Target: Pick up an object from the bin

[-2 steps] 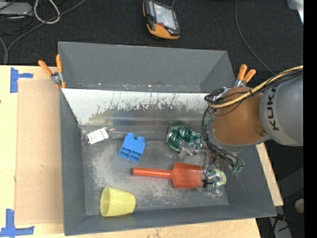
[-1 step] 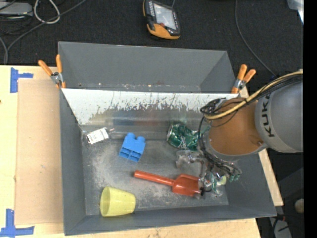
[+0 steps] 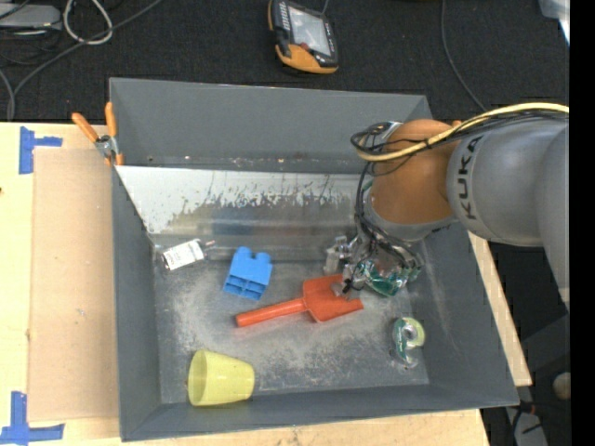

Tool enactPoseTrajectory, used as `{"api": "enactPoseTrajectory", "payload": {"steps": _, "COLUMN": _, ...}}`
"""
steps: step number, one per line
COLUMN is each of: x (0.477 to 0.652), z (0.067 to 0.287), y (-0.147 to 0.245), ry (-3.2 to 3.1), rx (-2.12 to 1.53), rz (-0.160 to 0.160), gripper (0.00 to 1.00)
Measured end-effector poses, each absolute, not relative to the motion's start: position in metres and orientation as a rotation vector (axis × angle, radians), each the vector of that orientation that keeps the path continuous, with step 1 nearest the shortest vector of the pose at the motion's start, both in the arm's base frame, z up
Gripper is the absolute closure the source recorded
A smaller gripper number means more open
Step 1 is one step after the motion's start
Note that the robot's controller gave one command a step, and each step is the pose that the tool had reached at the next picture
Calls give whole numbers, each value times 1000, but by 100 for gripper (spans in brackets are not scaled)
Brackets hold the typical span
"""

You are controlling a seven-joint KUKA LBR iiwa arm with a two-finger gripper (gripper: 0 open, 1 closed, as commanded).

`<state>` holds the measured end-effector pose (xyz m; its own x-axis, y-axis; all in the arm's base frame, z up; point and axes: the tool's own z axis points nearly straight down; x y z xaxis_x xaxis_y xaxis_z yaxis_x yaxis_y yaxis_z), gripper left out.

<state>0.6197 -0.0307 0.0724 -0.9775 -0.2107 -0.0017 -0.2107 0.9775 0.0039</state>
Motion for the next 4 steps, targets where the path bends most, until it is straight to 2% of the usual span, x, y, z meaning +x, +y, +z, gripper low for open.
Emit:
{"api": "enactPoseTrajectory", "payload": {"steps": 1, "x": 620, "z": 72, "y": -31, "ry": 3123, "rx": -332, "rz": 6, "gripper": 100}}
{"api": "enactPoseTrajectory", "payload": {"steps": 2, "x": 613, "z": 137, "y": -32, "ry": 3120, "rx": -322, "rz": 7, "gripper": 100}}
{"api": "enactPoseTrajectory", "payload": {"steps": 3, "x": 609, "z": 99, "y": -46, "ry": 3137, "rx": -304, "rz": 12, "gripper": 100}}
{"api": "enactPoseTrajectory", "payload": {"steps": 4, "x": 608, "z": 69, "y": -25, "ry": 3089, "rx": -572, "rz": 12, "gripper": 100}}
